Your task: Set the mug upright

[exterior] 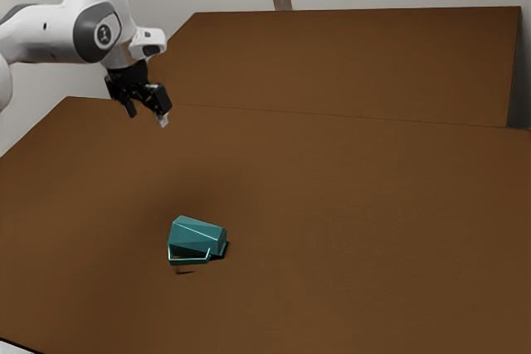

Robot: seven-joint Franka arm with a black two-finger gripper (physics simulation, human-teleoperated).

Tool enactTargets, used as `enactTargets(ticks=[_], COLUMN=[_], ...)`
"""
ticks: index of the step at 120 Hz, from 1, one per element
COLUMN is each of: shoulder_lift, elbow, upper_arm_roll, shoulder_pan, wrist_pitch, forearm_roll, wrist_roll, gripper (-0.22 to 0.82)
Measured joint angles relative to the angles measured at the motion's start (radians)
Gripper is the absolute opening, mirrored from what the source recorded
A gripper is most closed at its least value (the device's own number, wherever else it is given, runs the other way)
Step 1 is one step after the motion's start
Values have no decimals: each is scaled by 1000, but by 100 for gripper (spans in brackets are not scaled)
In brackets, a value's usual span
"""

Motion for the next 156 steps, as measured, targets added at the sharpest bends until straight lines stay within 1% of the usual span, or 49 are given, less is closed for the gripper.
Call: enactTargets(ticks=[10,19,27,44,55,71,91,103,118,156], shoulder_lift=[-47,-95,-108,-106,-103,-69,1,29,37,40], elbow=[-51,-104,-142,-238,-271,-285,-298,-319,-363,-453], upper_arm_roll=[51,56,56,56,58,62,67,67,67,68], shoulder_pan=[-34,-17,30,174,215,198,163,167,185,179], wrist_pitch=[3,4,9,21,27,32,36,36,36,28], forearm_roll=[-33,-75,-134,-266,-321,-400,-510,-562,-622,-718], wrist_roll=[-1,-4,-4,4,12,32,75,102,133,185], gripper=[60,60,60,60,60,60,60,60,60,60])
